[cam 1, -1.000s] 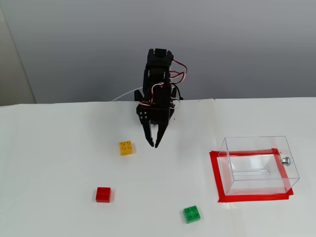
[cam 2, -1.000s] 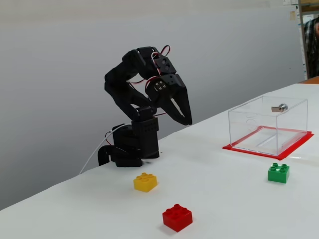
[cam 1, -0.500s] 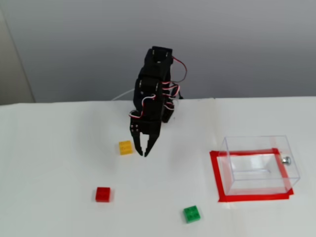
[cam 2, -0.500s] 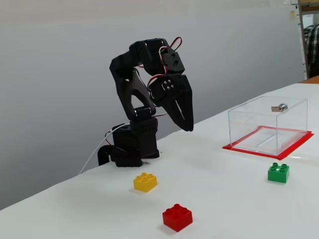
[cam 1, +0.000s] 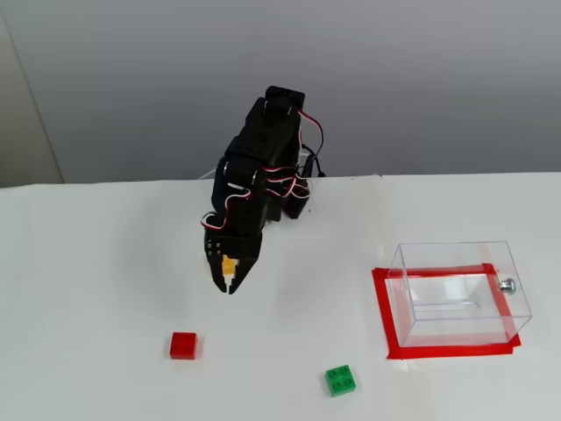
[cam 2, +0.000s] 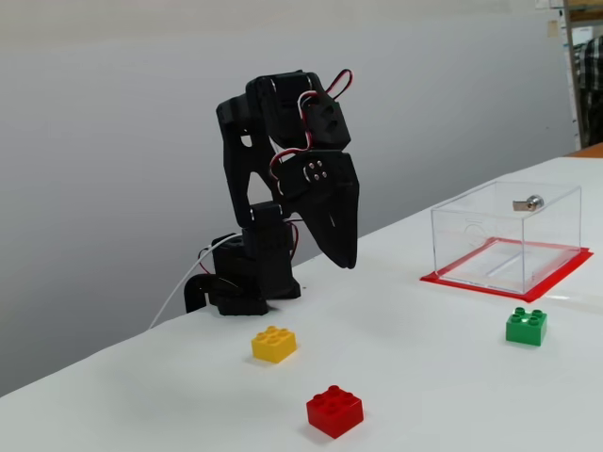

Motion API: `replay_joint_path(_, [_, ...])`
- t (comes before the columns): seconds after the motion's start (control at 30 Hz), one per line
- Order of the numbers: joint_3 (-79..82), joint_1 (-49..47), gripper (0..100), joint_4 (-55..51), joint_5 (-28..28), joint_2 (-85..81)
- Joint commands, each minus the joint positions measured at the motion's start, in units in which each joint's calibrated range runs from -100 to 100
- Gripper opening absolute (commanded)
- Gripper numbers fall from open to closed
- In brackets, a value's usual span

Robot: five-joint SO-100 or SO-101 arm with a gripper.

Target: Pick the red lego brick and place it into the transparent box

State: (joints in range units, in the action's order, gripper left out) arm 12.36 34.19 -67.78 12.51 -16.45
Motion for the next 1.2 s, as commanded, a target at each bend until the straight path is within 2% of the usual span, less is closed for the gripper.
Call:
replay_joint_path(0.0, [-6.75,1.56,2,0.68,1.22,3.59])
replay_joint_path(0.27, [-13.08,5.41,2,1.03,5.60,12.42])
replay_joint_path(0.5, [-13.17,8.44,2,7.03,7.33,18.19])
replay_joint_path(0.83, [-12.45,10.95,2,12.34,7.38,21.58])
replay_joint_path(1.1, [-12.72,10.51,2,12.52,7.38,24.64])
replay_joint_path(1.17, [-12.36,10.43,4,12.52,7.80,24.98])
